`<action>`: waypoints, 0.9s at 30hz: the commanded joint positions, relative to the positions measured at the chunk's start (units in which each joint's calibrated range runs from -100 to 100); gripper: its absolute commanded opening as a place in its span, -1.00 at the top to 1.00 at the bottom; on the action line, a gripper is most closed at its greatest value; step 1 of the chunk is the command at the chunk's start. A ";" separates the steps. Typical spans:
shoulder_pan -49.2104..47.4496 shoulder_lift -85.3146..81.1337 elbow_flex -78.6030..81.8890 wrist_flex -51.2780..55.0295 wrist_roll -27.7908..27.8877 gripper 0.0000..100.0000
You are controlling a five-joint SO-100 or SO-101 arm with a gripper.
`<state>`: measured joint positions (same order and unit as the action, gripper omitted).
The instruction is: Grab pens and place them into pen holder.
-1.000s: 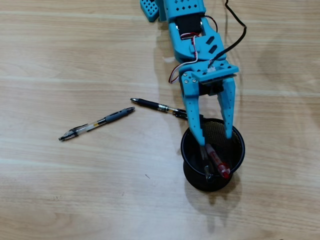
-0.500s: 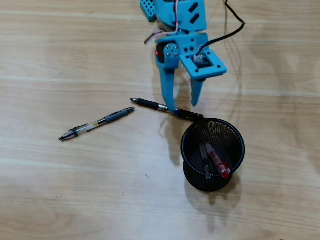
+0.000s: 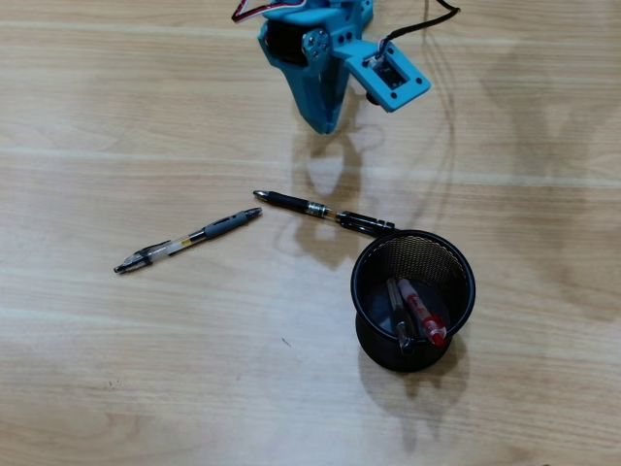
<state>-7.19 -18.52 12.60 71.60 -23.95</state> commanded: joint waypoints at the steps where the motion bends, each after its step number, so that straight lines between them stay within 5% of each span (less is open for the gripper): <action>1: 2.67 -1.65 -3.01 1.70 2.49 0.96; 15: 6.51 26.72 -18.57 3.98 11.18 0.96; 27: 5.78 37.25 -18.30 3.80 12.85 0.95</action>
<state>-1.57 19.03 -3.64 75.40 -11.31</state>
